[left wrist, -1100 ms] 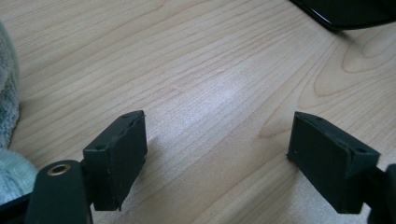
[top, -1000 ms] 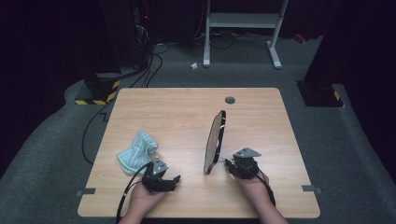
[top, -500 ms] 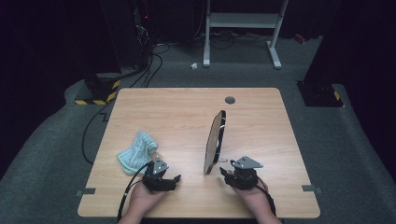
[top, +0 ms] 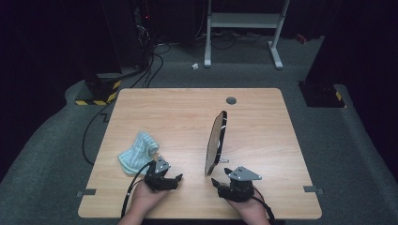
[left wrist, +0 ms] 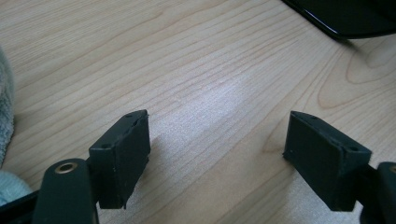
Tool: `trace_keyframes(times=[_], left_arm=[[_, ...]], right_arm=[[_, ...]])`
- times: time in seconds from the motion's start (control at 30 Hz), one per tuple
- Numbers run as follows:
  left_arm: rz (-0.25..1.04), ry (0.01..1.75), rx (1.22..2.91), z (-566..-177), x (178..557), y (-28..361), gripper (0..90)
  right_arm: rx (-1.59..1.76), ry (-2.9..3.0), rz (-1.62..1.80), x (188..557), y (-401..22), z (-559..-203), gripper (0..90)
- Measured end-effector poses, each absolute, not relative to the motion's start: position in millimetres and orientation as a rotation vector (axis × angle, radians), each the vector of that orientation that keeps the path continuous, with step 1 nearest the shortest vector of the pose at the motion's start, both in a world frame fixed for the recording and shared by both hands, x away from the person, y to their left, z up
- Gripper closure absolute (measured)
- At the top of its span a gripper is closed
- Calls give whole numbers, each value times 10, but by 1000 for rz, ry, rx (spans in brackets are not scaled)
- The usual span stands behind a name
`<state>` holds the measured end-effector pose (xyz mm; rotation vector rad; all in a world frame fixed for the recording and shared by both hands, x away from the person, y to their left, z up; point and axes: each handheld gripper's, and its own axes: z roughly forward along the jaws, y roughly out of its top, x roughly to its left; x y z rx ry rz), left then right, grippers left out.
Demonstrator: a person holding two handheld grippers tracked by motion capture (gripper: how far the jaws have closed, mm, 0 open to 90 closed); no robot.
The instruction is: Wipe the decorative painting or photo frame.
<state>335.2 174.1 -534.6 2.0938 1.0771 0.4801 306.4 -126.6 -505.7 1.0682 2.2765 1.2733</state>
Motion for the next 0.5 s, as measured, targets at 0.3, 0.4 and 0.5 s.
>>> trace_keyframes(times=[0.3,0.4,0.5], left_arm=[[484,1079,2095,-5346,3346,1741,227],[484,1080,2093,-5346,3343,1740,228],[484,1081,2093,-5346,3341,1740,229]], right_arm=[[1025,2250,1319,3039,-1073,-4995,357],[1002,2236,1331,3066,-1053,-4981,366],[1013,2229,1334,3106,-1033,-4979,373]])
